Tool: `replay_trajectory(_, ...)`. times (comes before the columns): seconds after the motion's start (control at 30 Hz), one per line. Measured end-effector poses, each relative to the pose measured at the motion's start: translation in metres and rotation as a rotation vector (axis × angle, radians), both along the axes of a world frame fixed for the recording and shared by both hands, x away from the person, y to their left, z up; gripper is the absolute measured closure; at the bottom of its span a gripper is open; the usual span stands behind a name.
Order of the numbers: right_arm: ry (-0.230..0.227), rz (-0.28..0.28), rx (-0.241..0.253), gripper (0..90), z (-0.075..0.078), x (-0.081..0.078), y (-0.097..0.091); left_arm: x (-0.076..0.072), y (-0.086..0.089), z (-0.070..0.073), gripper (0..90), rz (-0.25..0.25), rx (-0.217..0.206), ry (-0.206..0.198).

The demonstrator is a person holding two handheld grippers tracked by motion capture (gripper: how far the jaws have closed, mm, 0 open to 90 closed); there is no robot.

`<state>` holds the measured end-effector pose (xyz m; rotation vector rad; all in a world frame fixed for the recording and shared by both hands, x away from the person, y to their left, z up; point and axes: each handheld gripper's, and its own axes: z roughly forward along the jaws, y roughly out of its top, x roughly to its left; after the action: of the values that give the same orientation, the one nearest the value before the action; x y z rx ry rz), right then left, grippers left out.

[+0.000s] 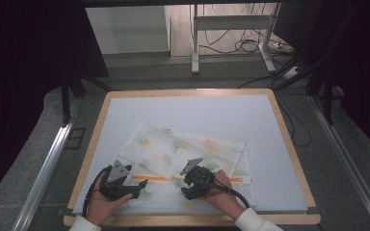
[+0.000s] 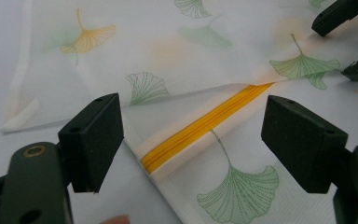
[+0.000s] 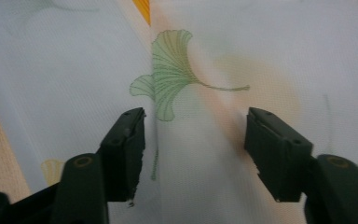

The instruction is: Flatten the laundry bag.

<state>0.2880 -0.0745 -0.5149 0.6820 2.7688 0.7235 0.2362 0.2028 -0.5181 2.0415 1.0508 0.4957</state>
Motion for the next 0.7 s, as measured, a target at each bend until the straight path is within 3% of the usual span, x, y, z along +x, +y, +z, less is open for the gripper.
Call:
replay_trajectory(0.17, -0.012, -0.006, -0.008, 52.9, 0.002, 0.003, -0.003, 0.0, 0.0, 0.0, 20.9, 0.002, 0.0, 0.0)
replay_trajectory(0.23, -0.027, -0.006, -0.009, 64.8, 0.003, 0.005, -0.006, 0.0, -0.001, -0.001, 20.9, 0.001, 0.003, 0.0)
replay_trajectory(0.4, -0.037, -0.022, 0.013, 79.8, 0.003, 0.008, -0.01, 0.0, 0.0, -0.001, 20.9, 0.0, 0.004, 0.001)
replay_trajectory(0.7, -0.047, -0.029, 0.055, 86.7, 0.01, 0.011, -0.016, 0.0, 0.0, -0.001, 20.9, -0.002, 0.003, -0.001)
